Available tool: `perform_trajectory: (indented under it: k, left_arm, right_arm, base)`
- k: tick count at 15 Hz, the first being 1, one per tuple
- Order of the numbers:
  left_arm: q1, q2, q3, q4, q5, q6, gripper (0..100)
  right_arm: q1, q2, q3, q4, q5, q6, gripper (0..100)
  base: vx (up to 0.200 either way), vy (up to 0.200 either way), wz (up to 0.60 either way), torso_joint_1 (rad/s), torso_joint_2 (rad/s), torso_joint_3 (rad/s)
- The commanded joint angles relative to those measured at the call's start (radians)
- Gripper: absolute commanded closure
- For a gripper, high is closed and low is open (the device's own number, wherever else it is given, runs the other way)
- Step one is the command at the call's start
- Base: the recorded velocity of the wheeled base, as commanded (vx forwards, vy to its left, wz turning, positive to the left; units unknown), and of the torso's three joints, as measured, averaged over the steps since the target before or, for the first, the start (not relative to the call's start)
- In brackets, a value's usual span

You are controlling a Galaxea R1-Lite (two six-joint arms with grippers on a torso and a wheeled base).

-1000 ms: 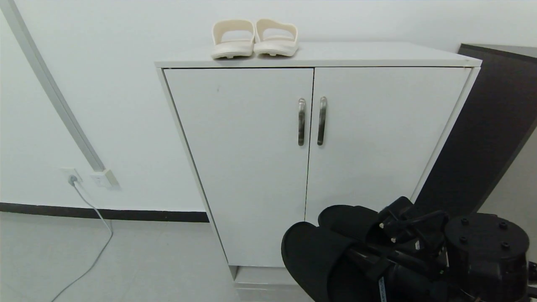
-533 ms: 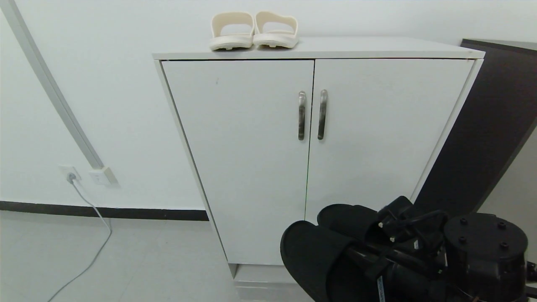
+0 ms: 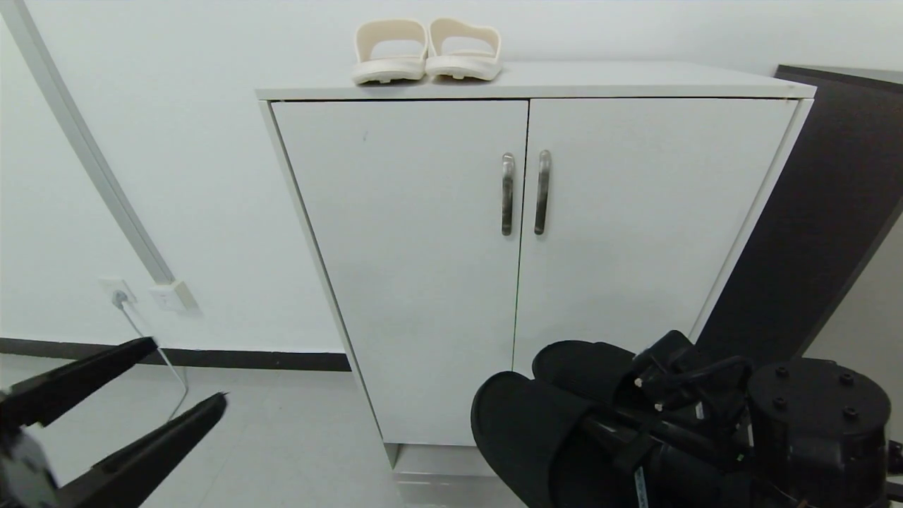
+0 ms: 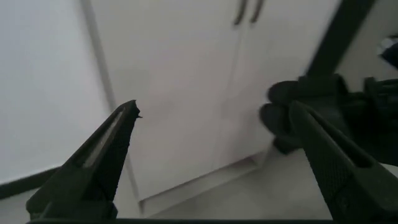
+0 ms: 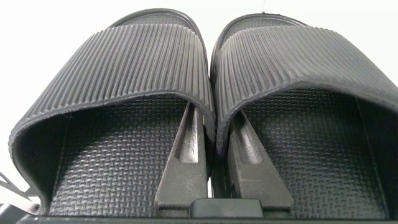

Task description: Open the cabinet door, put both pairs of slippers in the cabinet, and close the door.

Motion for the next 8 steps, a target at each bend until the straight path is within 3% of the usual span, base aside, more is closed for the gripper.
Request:
perform_trajectory:
  k: [1,3,4,5,7,8]
  left_arm:
    - [-0.138,0.351,-0.083,-0.185,-0.06,-0.012,0]
    - [-0.181,0.41,-0.133,-0.208,-0.065,-0.017,0]
    - [-0.229,0.419,-0.166,-0.201,-0.062,-0.024,0]
    - [-0.26,0.433,-0.205,-0.194,-0.059,-0.044,0]
    - [-0.336,0.477,-0.314,-0.124,-0.059,-0.051,0]
    - [-0.345,0.528,-0.385,-0.09,-0.063,-0.058,0]
  right_arm:
    - [0.003,0.002,0.001,-0.003,0.004,0.002,100]
    - [0.002,-0.003,0.013,-0.04,0.043,0.005,100]
    - [0.002,-0.003,0.021,-0.048,0.047,0.005,100]
    - [0.002,0.003,0.021,-0.048,0.049,0.005,100]
    - [-0.001,-0.001,0.021,-0.048,0.047,0.004,100]
    - [-0.004,-0.003,0.022,-0.048,0.047,0.002,100]
  base:
    - [0.0,0.0,0.0,0.0,0.0,0.0]
    - [0.0,0.0,0.0,0.0,0.0,0.0]
    - [0.0,0.0,0.0,0.0,0.0,0.0]
    - [0.0,0.0,0.0,0.0,0.0,0.0]
    - [0.0,0.0,0.0,0.0,0.0,0.0]
    - [0.0,0.0,0.0,0.0,0.0,0.0]
